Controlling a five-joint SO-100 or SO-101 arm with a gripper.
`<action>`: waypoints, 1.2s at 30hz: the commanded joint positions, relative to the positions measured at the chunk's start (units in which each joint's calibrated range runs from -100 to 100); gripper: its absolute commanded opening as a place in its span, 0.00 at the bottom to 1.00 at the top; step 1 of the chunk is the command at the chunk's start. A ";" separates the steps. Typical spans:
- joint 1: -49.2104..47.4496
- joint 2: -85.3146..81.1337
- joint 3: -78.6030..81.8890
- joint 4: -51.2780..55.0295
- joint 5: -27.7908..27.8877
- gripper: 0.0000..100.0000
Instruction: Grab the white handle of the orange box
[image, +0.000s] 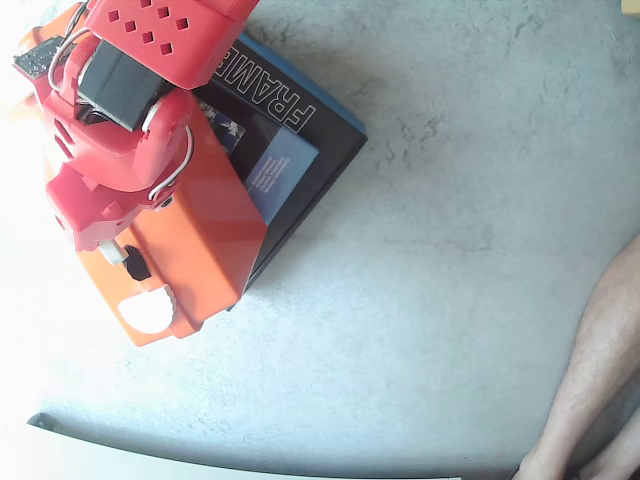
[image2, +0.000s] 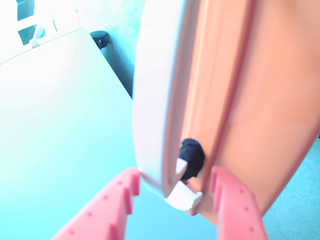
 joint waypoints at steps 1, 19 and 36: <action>0.53 1.57 0.13 0.64 -0.20 0.16; 1.46 1.65 -8.91 17.05 -0.10 0.16; 0.07 25.94 -39.84 19.17 -0.26 0.16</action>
